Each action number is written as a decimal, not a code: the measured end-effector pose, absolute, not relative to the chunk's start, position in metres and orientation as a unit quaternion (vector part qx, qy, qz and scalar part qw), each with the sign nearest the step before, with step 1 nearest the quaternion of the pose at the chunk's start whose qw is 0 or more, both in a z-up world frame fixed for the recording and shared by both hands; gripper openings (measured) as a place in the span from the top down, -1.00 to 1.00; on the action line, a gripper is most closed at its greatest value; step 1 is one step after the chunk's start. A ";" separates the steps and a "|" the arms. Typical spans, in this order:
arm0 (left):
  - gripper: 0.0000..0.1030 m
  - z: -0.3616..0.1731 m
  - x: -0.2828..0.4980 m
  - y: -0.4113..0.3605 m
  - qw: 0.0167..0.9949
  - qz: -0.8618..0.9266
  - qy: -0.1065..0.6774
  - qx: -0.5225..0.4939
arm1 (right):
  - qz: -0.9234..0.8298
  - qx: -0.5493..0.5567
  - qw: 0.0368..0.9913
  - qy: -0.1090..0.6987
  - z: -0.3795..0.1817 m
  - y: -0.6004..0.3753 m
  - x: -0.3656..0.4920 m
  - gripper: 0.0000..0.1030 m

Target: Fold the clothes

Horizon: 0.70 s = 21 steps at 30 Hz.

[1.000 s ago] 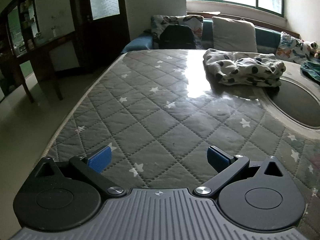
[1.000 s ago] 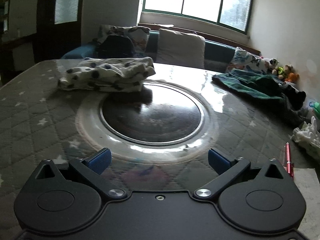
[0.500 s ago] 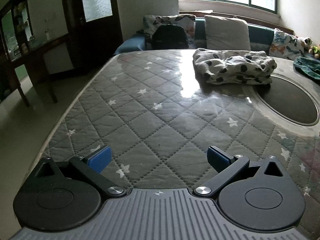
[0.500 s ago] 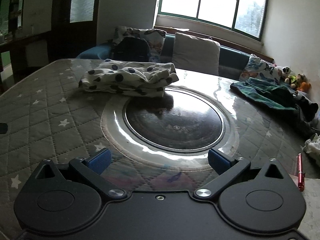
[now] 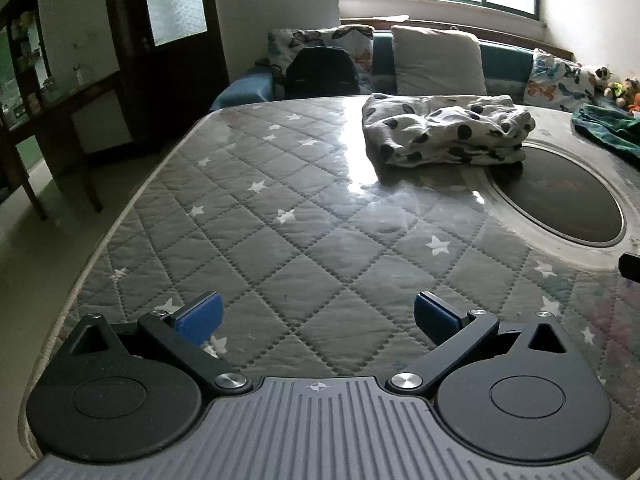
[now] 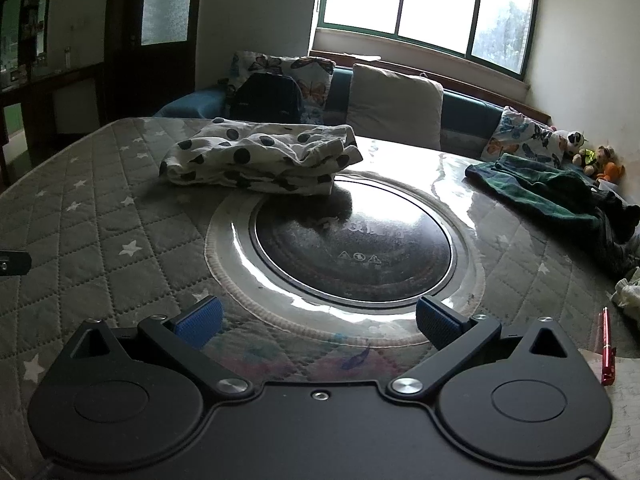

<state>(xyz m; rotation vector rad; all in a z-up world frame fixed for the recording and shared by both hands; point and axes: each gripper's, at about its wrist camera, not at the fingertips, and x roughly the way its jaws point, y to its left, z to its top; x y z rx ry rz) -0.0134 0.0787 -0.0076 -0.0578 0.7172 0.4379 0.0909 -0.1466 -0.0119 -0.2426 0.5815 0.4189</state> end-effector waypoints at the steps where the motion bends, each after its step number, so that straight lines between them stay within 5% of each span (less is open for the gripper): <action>1: -1.00 -0.008 -0.013 0.078 0.913 0.211 0.349 -0.028 | 0.205 -0.119 0.929 0.284 -0.012 -0.146 0.091 -1.00; 21: -1.00 0.000 -0.006 0.063 0.916 0.196 0.351 -0.022 | 0.216 -0.126 0.927 0.280 -0.010 -0.140 0.083 -1.00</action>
